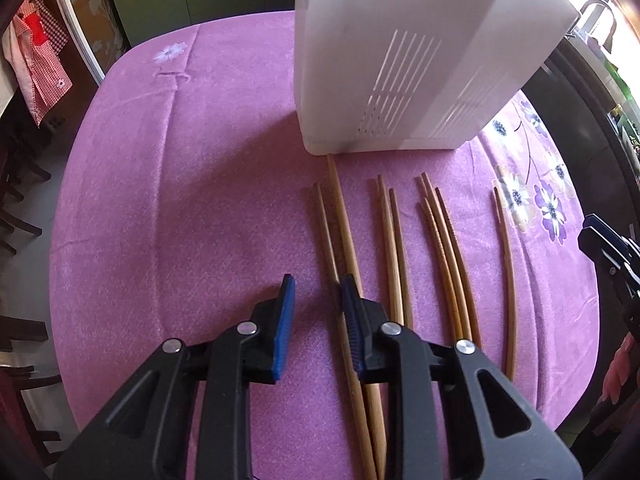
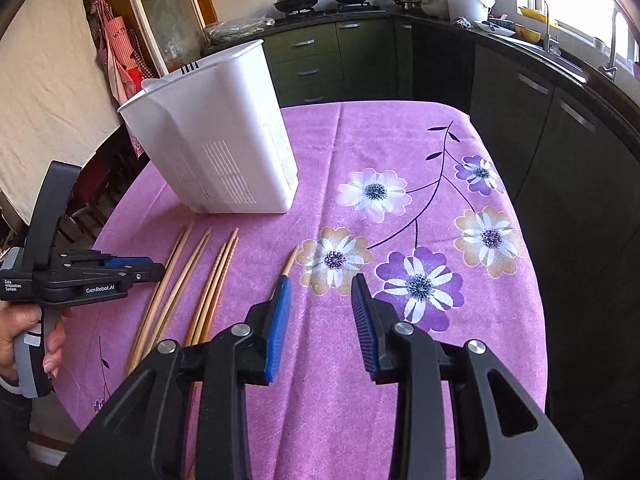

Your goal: Organize utensils

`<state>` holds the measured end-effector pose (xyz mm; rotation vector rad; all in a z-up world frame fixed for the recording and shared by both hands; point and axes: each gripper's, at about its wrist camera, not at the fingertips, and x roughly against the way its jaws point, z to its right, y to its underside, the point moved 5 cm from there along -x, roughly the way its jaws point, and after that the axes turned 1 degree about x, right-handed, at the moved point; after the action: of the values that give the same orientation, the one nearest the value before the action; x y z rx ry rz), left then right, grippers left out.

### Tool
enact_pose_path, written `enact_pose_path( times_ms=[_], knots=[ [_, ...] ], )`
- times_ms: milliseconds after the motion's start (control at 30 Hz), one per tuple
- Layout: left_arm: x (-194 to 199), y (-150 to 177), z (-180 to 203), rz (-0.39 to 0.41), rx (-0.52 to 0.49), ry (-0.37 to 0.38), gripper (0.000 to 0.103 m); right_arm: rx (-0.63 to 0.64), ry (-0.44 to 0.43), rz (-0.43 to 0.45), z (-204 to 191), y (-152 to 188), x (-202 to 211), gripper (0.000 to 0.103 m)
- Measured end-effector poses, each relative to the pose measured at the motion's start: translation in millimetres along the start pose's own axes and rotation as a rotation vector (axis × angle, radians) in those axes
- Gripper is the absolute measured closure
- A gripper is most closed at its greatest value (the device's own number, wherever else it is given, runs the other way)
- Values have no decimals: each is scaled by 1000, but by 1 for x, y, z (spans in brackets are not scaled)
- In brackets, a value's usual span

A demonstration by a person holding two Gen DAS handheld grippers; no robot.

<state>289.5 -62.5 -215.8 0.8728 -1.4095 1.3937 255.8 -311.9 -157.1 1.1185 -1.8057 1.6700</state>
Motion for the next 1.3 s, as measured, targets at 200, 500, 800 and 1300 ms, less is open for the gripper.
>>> enact_pose_path(
  times_ms=[200,500,800,1300],
  knots=[
    [-5,-7,11,0,-23,-30,80,12,9,-34,-4,1,-9,71],
    [-7,-7,19,-6,-16,5,97,14,-7,-60,-10,-1,-16,66],
    [27,-3,-7,88,7,31,98,27,5,-78,-15,-6,-18,66],
    [154,26,-22,400,-30,77,98,42,5,-134,-27,-20,-27,64]
  ],
)
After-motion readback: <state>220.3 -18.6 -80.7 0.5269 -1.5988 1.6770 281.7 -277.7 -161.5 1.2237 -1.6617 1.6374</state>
